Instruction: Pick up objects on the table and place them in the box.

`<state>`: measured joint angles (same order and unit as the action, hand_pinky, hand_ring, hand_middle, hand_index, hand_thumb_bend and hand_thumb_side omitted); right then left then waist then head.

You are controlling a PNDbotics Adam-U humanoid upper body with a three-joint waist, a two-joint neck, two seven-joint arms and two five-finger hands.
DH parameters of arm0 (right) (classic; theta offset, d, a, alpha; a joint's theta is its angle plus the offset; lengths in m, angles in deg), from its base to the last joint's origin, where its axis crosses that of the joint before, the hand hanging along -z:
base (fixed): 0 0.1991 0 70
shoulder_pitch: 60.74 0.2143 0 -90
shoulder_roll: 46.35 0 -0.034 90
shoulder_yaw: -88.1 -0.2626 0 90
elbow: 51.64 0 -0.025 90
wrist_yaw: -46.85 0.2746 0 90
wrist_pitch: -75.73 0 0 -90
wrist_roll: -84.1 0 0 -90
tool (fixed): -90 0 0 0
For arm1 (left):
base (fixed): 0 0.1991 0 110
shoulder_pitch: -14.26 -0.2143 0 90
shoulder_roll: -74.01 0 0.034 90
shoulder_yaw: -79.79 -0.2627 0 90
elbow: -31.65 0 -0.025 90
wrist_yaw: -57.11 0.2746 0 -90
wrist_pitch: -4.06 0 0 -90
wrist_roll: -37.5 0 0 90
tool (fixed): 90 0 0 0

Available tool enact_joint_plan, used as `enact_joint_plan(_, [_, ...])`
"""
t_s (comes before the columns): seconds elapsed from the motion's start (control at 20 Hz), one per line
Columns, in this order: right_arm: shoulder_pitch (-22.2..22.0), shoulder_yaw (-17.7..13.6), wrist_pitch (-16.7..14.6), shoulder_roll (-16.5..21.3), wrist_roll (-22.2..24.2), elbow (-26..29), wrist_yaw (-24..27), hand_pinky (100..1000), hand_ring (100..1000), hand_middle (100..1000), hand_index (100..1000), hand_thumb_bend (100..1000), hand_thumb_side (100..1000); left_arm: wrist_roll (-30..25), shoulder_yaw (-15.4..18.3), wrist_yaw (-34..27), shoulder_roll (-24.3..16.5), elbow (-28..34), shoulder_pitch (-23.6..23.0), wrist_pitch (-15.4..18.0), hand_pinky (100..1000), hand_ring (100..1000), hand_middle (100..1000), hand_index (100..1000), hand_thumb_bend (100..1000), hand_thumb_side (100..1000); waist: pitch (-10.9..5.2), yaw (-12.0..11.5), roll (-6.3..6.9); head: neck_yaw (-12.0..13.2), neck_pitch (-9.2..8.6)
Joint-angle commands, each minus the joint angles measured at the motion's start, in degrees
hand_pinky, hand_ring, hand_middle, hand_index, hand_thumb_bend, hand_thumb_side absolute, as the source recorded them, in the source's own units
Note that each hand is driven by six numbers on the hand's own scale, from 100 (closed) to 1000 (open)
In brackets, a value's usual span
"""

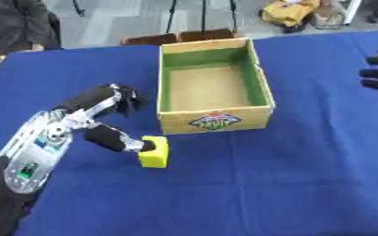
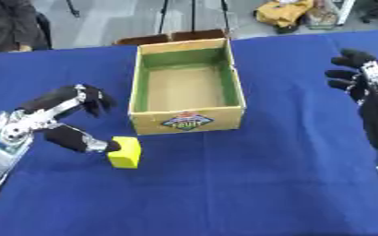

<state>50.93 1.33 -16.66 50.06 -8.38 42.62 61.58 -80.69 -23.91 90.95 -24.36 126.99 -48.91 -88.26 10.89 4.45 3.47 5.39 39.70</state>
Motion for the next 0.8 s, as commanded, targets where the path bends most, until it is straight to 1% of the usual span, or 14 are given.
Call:
enact_joint_plan(0.05, [0.6, -0.2, 0.0, 1.1, 0.1, 0.4, 0.1, 807, 775, 782, 879, 100, 856, -0.9, -0.6, -0.3, -1.9, 0.1, 1.3, 0.3, 638, 573, 612, 793, 669, 484, -1.03, 0.1, -0.14, 0.1, -0.21])
enact_joint_plan(0.8, [0.6, -0.2, 0.1, 1.0, 0.2, 0.4, 0.2, 806, 775, 782, 879, 100, 856, -3.9, -4.9, 0.9, -0.5, -4.8, 3.5, 2.3, 645, 581, 613, 787, 621, 457, -1.15, 0.5, 0.04, 0.2, -0.17])
